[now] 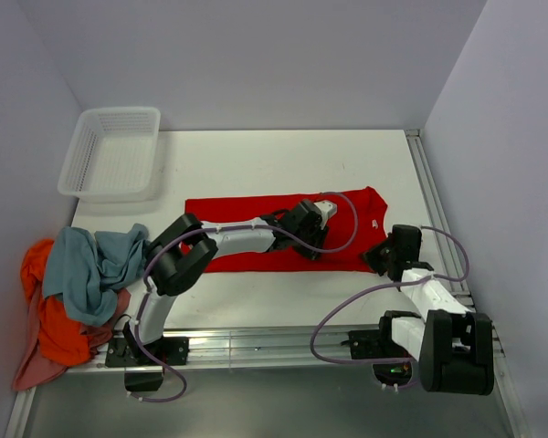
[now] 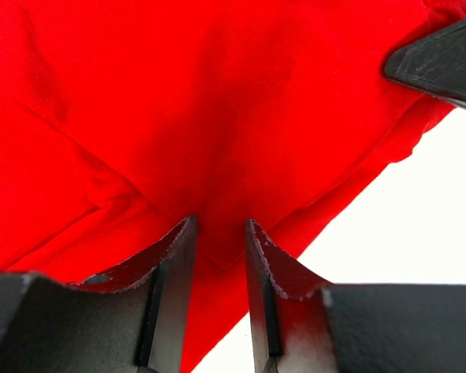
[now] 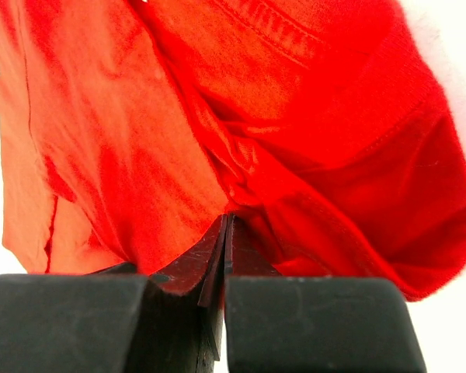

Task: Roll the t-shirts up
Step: Fold the tshirt

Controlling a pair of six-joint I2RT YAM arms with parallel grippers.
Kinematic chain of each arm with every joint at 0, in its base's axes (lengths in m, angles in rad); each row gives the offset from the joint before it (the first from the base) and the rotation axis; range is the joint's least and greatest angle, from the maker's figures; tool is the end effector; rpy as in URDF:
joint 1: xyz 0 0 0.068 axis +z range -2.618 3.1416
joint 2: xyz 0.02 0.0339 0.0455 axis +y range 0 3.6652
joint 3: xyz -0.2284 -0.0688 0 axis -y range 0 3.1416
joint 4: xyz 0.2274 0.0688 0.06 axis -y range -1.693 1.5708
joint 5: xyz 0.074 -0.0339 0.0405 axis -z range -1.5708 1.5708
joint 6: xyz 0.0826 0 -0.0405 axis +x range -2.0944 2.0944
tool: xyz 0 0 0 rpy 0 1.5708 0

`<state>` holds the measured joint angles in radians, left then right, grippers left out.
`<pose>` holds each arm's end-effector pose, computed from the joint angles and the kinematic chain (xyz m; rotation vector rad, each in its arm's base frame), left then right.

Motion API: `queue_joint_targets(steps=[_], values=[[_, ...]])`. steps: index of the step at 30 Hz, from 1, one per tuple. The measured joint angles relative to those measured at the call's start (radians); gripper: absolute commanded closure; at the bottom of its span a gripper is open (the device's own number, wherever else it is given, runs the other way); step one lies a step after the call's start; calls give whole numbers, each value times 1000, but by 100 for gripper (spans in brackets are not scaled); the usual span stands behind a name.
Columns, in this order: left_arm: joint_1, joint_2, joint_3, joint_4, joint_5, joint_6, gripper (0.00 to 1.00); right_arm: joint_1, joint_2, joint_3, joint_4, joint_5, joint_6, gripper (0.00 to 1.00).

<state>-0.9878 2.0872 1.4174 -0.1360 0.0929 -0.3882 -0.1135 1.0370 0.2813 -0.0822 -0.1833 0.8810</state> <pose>0.2449 -0.3853 0.1053 0.7859 2.3836 -0.7312 0.2146 -0.0093 0.0825 1.1013 2.2118 0.5652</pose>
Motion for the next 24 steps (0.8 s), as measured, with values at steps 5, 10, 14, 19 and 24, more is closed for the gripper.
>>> queue_joint_targets(steps=[5,10,14,19,24], values=[[7,-20,0,-21,0,-1,54,6,6,63,-58,-5,-20,91],[60,-118,0,-67,8,-11,53,36,-48,126,-80,-2,-34,94],[179,-229,-24,-63,12,-32,53,84,-156,122,-117,35,-3,95],[434,-315,-105,-33,16,-72,53,214,-168,101,-122,94,55,97],[626,-291,-122,-44,-6,-81,54,234,-58,95,-113,119,81,100]])
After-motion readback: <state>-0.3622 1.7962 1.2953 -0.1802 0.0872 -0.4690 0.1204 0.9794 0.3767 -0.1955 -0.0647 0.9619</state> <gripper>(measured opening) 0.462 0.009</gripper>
